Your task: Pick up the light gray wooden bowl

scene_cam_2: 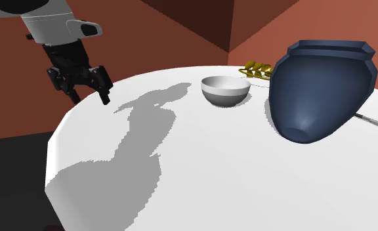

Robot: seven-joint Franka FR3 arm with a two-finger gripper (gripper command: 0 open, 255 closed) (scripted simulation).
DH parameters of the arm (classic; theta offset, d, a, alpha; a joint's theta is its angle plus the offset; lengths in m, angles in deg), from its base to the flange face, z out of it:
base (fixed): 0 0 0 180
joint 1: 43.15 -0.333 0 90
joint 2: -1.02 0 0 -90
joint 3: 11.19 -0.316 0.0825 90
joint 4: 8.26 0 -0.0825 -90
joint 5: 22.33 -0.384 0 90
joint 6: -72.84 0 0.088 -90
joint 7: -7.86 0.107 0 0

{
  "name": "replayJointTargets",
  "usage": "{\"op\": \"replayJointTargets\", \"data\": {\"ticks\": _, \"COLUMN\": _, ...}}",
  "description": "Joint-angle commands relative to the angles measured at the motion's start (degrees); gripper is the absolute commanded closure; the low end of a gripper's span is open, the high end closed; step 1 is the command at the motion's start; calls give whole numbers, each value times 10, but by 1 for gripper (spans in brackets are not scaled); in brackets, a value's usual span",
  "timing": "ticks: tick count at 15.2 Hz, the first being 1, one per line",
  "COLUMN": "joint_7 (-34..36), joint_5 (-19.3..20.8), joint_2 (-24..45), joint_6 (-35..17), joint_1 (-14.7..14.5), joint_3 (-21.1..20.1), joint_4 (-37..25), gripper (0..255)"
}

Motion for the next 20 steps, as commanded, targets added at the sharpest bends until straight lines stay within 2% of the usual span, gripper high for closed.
{"op": "replayJointTargets", "data": {"ticks": 1, "joint_7": 0, "joint_5": 0, "joint_2": 0, "joint_6": 0, "joint_1": 0, "joint_3": 0, "joint_4": 0, "gripper": 0}}
{"op": "replayJointTargets", "data": {"ticks": 11, "joint_7": -108, "joint_5": 51, "joint_2": 159, "joint_6": -32, "joint_1": 24, "joint_3": 89, "joint_4": -126, "gripper": 0}}
{"op": "replayJointTargets", "data": {"ticks": 20, "joint_7": -209, "joint_5": 49, "joint_2": 330, "joint_6": -33, "joint_1": 39, "joint_3": 160, "joint_4": -299, "gripper": 0}}
